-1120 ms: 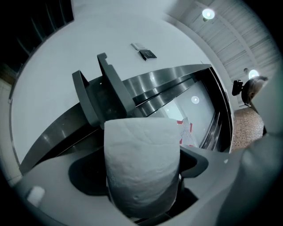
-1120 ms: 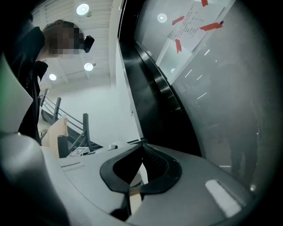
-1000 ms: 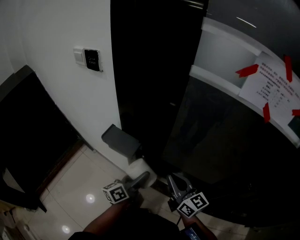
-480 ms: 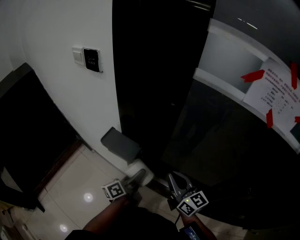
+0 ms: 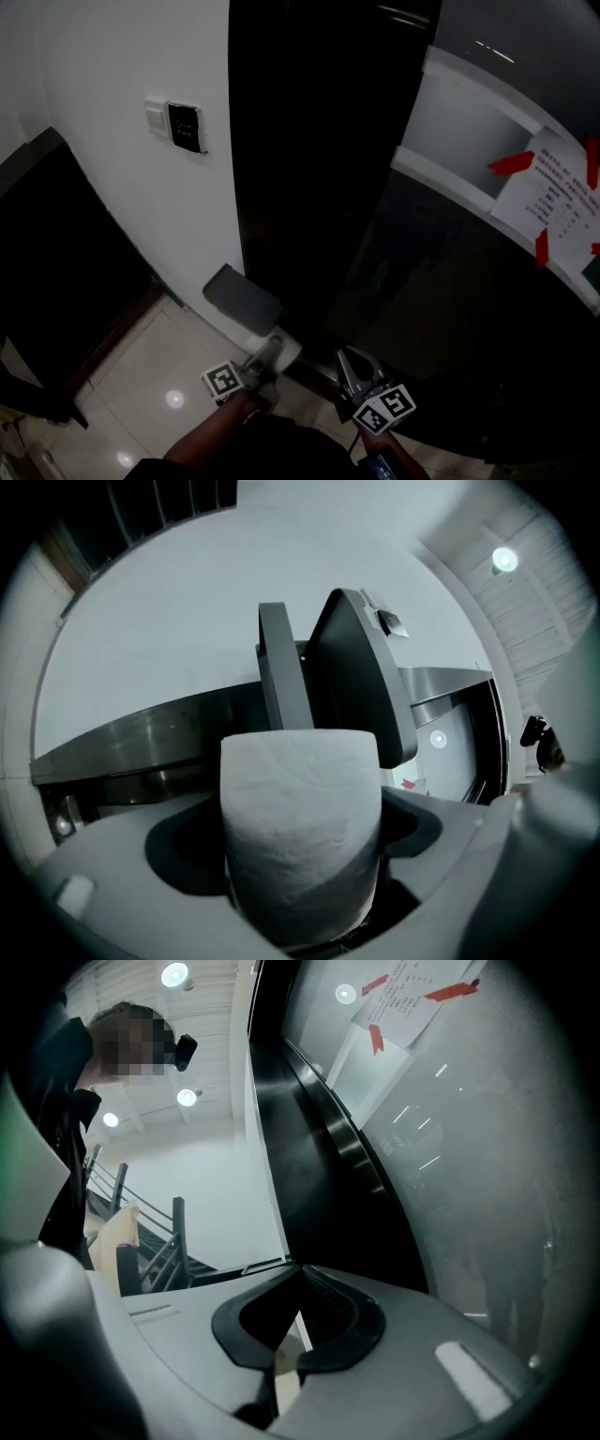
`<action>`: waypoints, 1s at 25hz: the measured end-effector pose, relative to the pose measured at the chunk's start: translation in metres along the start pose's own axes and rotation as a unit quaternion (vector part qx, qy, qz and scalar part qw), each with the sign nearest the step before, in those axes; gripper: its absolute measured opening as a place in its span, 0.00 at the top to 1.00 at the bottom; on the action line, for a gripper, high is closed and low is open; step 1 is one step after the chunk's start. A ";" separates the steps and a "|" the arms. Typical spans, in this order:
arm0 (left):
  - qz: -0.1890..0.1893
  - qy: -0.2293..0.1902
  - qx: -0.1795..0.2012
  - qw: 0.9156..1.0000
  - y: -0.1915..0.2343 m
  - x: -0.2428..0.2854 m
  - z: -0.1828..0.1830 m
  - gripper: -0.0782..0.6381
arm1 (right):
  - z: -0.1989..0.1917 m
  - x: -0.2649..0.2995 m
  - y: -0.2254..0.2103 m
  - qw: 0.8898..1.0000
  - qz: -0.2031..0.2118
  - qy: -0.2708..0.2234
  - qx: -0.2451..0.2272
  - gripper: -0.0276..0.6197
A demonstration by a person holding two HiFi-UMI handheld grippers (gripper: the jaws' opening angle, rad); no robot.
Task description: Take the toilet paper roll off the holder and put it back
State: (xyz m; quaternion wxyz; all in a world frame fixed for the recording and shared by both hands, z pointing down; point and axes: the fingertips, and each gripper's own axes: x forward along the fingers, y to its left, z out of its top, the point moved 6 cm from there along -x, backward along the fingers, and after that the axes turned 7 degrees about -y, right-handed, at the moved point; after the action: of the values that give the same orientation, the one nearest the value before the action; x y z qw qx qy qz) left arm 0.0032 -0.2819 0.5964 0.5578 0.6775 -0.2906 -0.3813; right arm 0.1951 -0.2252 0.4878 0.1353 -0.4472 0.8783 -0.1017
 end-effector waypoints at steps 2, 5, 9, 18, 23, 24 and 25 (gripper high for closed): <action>-0.002 -0.009 -0.006 1.000 0.000 0.000 0.006 0.25 | -0.002 0.004 0.001 1.000 0.004 0.001 0.000 0.94; -0.005 -0.021 -0.014 1.000 0.001 -0.002 0.017 0.25 | -0.005 0.011 0.003 1.000 0.012 0.003 0.004 0.94; -0.015 -0.039 -0.021 0.999 0.000 0.001 0.033 0.25 | -0.005 0.021 0.003 1.000 0.017 0.000 0.006 0.94; -0.027 -0.073 -0.045 0.996 0.002 0.000 0.063 0.25 | -0.011 0.044 0.011 0.999 0.036 0.004 0.009 0.94; -0.025 -0.101 -0.059 0.993 0.007 -0.003 0.083 0.25 | -0.014 0.055 0.016 0.999 0.048 0.005 0.010 0.94; -0.025 -0.102 -0.060 0.993 0.008 -0.004 0.086 0.25 | -0.014 0.056 0.017 0.999 0.049 0.006 0.010 0.94; -0.026 -0.103 -0.061 0.992 0.008 -0.005 0.088 0.25 | -0.015 0.057 0.017 0.999 0.049 0.005 0.010 0.94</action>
State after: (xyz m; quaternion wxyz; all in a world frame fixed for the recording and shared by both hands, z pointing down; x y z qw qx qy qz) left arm -0.0736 -0.3263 0.5977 0.5555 0.6064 -0.3050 -0.4803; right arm 0.1455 -0.2610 0.4881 0.1398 -0.4015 0.8989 -0.1061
